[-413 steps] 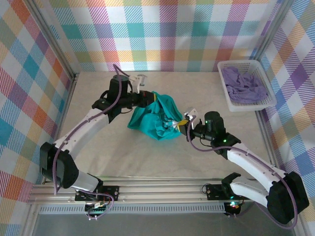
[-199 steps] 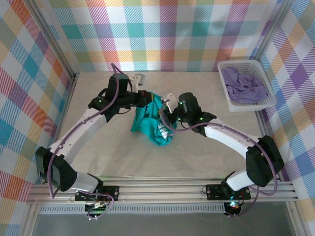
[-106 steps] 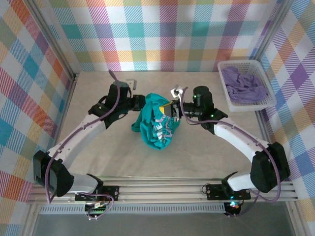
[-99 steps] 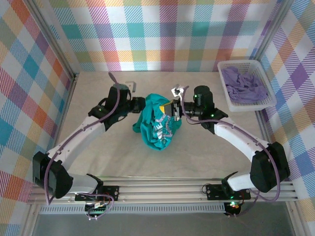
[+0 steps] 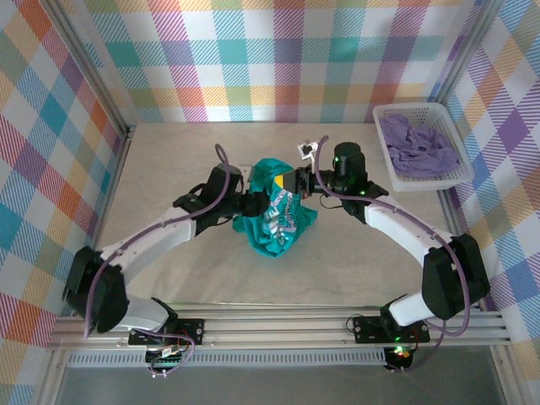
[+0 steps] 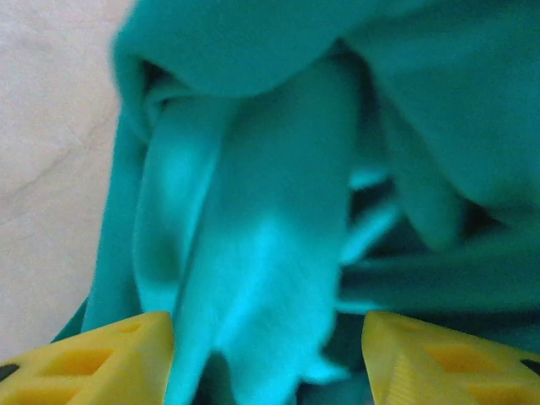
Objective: Fold the inside-out t-shirt
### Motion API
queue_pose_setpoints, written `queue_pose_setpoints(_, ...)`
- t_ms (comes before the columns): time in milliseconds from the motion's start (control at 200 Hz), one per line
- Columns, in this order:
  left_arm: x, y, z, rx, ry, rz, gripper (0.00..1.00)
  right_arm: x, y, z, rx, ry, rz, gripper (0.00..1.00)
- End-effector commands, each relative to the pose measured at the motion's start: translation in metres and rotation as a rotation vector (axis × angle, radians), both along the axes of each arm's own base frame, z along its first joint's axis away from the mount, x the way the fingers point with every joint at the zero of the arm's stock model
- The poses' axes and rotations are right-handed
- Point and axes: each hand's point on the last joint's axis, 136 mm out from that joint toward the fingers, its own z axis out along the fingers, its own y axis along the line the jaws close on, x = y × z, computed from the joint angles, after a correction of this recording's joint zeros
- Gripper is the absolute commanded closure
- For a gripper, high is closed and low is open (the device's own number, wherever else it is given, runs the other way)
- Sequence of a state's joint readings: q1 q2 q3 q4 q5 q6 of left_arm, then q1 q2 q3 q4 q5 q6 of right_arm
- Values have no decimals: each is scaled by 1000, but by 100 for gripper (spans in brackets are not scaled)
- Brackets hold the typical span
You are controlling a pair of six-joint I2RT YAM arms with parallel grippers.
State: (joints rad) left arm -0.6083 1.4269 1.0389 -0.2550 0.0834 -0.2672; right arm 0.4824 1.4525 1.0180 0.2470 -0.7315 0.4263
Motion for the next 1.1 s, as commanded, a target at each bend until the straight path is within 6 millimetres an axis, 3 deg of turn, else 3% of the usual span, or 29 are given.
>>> queue_pose_setpoints(0,30,-12,11,17,-71,18,64,-1,-3,26,38,-76,28,100)
queue_pose_setpoints(50,36,-18,14,0,-65,2,83,-1,-10,28,29,-89,20,100)
queue_pose_setpoints(110,36,-22,33,-66,-77,-26,100,2,-26,29,-12,-114,-22,100)
queue_pose_setpoints(165,28,-21,62,-187,-99,-74,100,8,-42,25,-98,-155,-92,100)
queue_pose_setpoints(335,-23,-7,194,-708,-293,-344,100,20,-65,24,-246,-243,-227,99)
queue_pose_setpoints(390,-42,-4,219,-758,-369,-418,100,25,-68,23,-259,-245,-256,97)
queue_pose_setpoints(455,-58,-4,233,-761,-416,-492,100,31,-70,23,-265,-238,-288,96)
queue_pose_setpoints(570,-71,-1,242,-748,-465,-532,100,47,-81,10,-340,-186,-376,92)
queue_pose_setpoints(640,-74,0,243,-740,-478,-534,100,54,-89,-1,-402,-146,-418,82)
queue_pose_setpoints(770,-56,4,234,-695,-444,-433,100,58,-102,-16,-518,-116,-468,63)
queue_pose_setpoints(930,-33,5,215,-638,-377,-334,100,28,-94,-19,-554,-206,-413,52)
queue_pose_setpoints(1100,-31,4,211,-630,-363,-332,100,-22,-66,-18,-496,-325,-259,49)
